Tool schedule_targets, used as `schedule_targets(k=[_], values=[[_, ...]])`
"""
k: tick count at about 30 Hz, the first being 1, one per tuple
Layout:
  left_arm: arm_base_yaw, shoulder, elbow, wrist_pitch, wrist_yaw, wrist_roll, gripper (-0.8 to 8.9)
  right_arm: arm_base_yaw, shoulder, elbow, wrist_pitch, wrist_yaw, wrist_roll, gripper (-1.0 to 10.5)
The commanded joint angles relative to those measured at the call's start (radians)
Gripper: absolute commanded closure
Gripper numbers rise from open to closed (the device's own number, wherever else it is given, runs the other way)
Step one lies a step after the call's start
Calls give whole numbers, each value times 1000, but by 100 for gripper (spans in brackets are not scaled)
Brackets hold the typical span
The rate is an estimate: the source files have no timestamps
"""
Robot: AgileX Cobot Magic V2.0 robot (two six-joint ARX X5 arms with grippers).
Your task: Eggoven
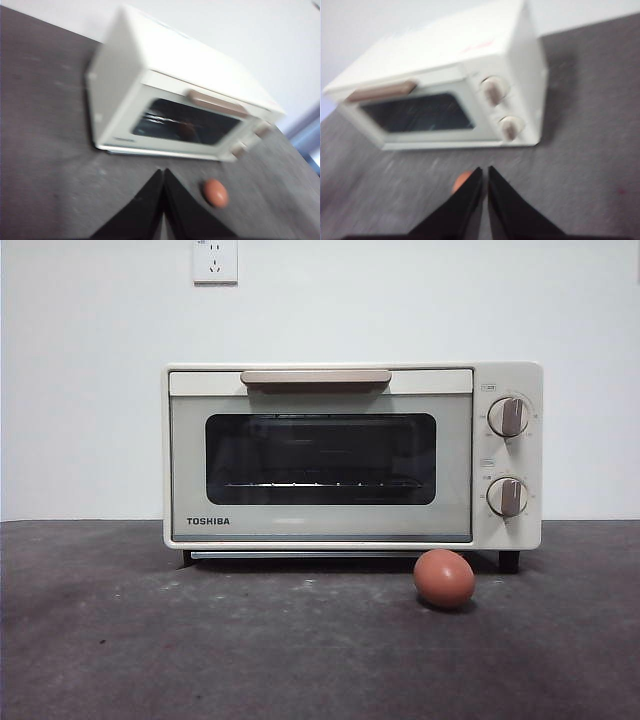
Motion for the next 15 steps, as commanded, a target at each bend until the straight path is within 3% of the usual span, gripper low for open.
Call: schedule_targets(k=[1,8,15], values=[[-33,47,72,-66,26,77,806,18,74,86,-62,-61,-111,943],[-168,125,169,-194,32,126,806,109,232,265,-292,-90,-267,943],[-241,172,173,-234,27,131,806,213,284,304,-348,-21,-294,943]])
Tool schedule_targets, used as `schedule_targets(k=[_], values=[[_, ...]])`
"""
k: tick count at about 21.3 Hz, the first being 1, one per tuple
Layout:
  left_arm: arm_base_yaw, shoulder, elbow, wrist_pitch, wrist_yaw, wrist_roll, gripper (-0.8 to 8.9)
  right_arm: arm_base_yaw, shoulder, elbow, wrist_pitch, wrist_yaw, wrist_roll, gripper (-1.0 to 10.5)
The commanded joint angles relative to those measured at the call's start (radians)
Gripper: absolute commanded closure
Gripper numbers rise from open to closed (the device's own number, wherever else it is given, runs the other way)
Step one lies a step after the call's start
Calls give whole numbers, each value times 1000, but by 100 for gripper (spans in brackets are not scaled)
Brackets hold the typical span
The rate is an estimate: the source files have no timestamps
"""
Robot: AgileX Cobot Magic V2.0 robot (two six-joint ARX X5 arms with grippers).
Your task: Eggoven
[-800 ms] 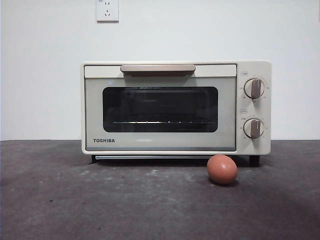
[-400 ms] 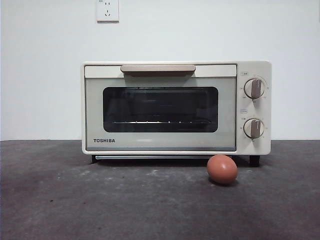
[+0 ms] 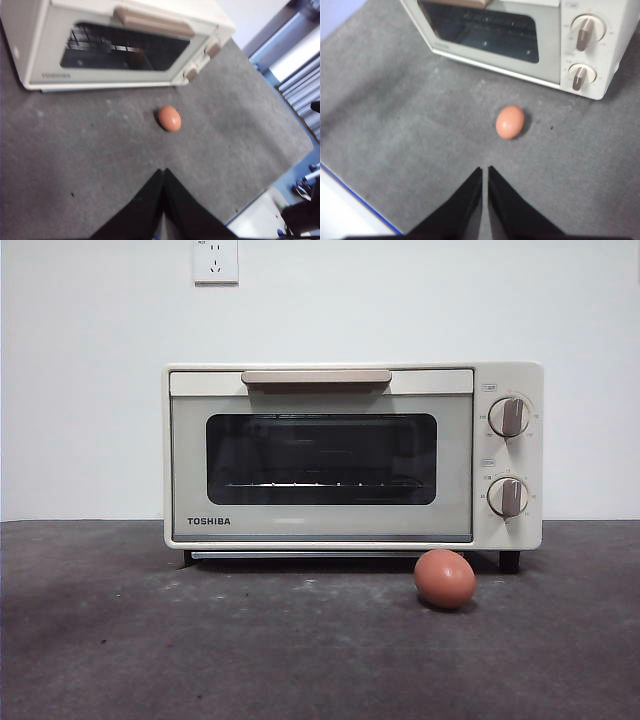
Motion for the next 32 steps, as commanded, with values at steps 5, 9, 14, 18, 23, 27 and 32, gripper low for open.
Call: schedule_targets(k=[5,9,14,18,23,27,32], values=[[-9,22,16,14,-27,23,806,50,15,19,5,32,-21,883],[-9,23,16,14,-89,23,806,50,20,19,21,37,26,664],[-9,24,16,15,-175,22,806,53,69,19,48,29,76,652],[-9,27,16,32,-182,22,806,84,150,19,112,29,102,652],[-9,29,16,87,-182,-7,806,162,296,19,207,57,145,652],[-9,29,16,102,-182,-14,806,226,425,19,283,127,161,652],[-9,29,16,105,-182,-14,806,279,598,19,400,192,198,652]])
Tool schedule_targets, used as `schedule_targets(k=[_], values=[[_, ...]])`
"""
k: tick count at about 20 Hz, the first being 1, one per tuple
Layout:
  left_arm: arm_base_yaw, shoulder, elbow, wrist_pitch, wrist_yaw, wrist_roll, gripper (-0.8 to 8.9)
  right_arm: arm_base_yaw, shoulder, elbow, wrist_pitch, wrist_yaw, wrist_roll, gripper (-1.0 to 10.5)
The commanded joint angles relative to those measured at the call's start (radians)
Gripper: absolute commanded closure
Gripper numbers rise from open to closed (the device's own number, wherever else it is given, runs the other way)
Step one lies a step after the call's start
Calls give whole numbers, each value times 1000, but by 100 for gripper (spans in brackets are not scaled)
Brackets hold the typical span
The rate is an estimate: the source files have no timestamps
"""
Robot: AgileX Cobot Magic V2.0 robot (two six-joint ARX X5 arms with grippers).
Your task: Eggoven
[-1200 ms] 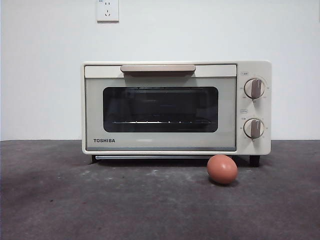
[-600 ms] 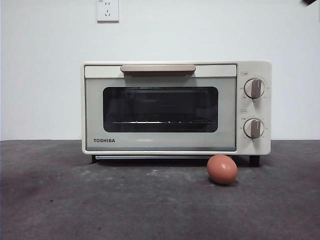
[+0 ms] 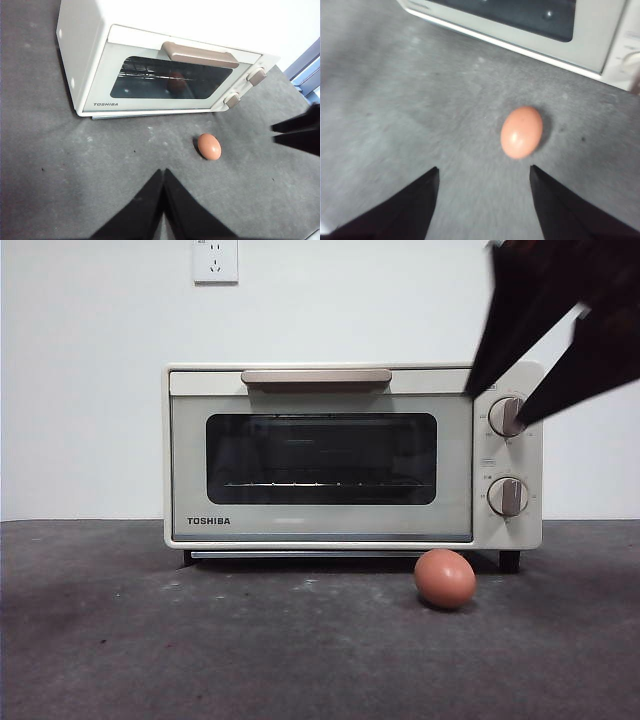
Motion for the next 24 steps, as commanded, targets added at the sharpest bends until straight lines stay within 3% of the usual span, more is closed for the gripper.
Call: schedule_targets(k=[1,11,24], values=[[-2,6,16,13,0,-1,806,23,100,18,63,18,44,652],[-2,11,16,13,0,-1,806,48,406,25,242,117,72,652],[-4,64,16,27,1,0,806,53,547,26,330,128,73,664]])
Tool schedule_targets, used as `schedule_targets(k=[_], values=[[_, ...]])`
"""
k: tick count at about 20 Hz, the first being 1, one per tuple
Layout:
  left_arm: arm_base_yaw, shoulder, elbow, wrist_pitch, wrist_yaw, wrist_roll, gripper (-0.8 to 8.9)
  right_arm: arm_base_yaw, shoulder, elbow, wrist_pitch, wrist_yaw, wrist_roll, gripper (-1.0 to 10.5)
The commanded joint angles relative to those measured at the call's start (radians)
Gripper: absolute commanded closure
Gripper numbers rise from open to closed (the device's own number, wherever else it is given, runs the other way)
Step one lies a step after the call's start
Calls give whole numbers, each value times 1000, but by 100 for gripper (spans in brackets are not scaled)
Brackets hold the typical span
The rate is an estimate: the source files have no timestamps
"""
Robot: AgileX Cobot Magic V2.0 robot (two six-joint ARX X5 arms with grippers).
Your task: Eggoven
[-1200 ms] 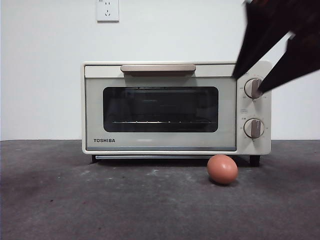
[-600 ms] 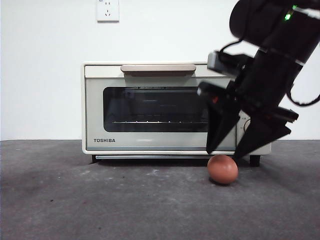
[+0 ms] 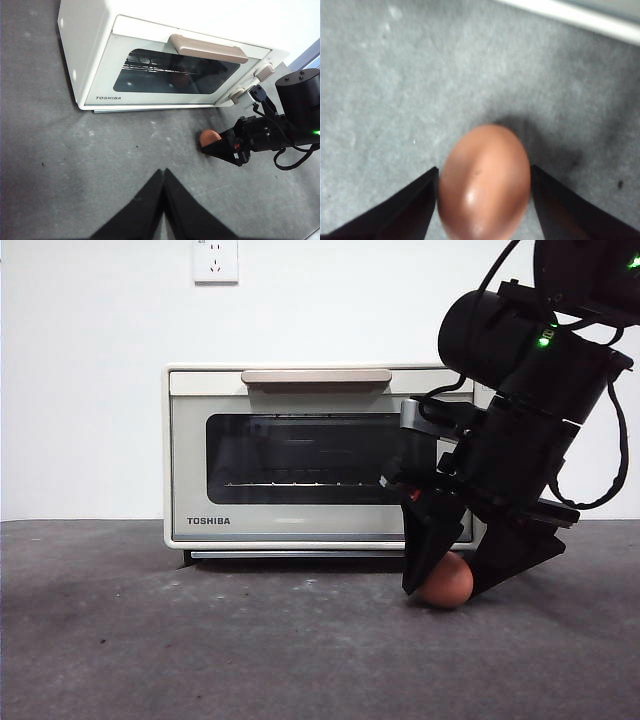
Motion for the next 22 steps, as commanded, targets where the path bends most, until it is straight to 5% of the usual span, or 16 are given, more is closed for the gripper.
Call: schedule_targets(k=[1,7,13,22], values=[[-3,10,16,13,1,3,806,9,27,16,6,26,15,690],[-3,21,16,15,1,5,806,9,27,16,-10,21,14,947],[-77,92,31,146,0,-6,806,12,-70,16,-65,12,2,944],[-225,492,188,432,-63,20,806,32,-546,16,-269,24,0,944]])
